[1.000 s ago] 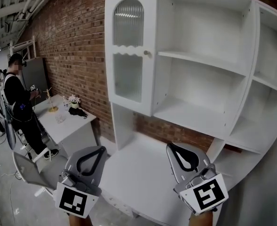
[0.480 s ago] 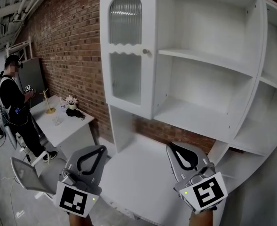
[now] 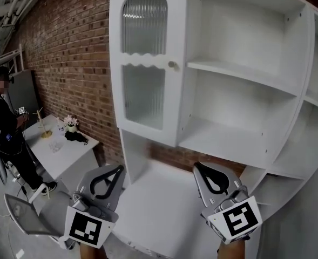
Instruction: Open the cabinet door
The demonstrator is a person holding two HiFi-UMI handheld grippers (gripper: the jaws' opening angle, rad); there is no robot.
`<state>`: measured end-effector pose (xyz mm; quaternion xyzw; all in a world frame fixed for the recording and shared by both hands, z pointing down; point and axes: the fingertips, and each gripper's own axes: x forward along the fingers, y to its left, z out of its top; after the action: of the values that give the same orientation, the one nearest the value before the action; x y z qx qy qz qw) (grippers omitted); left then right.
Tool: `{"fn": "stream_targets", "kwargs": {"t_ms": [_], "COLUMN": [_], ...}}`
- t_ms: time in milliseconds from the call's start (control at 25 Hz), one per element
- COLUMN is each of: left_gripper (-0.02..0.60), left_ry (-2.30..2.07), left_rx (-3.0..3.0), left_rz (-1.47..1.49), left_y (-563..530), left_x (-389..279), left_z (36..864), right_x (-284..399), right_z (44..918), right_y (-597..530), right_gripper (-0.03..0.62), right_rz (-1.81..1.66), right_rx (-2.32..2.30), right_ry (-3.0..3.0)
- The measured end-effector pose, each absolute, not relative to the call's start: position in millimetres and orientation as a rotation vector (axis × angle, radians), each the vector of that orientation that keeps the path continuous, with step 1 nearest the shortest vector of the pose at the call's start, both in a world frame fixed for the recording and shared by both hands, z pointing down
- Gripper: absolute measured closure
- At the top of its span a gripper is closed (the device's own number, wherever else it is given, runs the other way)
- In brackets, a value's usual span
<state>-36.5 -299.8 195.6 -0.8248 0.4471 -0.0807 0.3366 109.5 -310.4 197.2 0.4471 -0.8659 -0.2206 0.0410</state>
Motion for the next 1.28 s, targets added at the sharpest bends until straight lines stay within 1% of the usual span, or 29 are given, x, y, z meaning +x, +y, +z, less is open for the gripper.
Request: {"fn": "stream_targets", "kwargs": {"t_ms": [400, 840, 1280], "left_gripper": [0.58, 0.58, 0.58], "left_ry": [1.112, 1.104, 1.167], "left_rx": [-2.198, -2.225, -2.22], "left_rz": [-0.152, -0.159, -0.193], "left_y": [-333, -374, -411], "left_x": [-74, -72, -67], "left_z": [198, 209, 212], "right_x": [74, 78, 80], "right_z": [203, 224, 238], "right_y": [-339, -396, -466], "right_gripper": [0.586, 0.585, 0.538], "right_rz": [-0.652, -0.549, -0.441], "right_rx": [1.441, 1.447, 1.391], "right_ry": [-2.581, -2.551, -2.557]}}
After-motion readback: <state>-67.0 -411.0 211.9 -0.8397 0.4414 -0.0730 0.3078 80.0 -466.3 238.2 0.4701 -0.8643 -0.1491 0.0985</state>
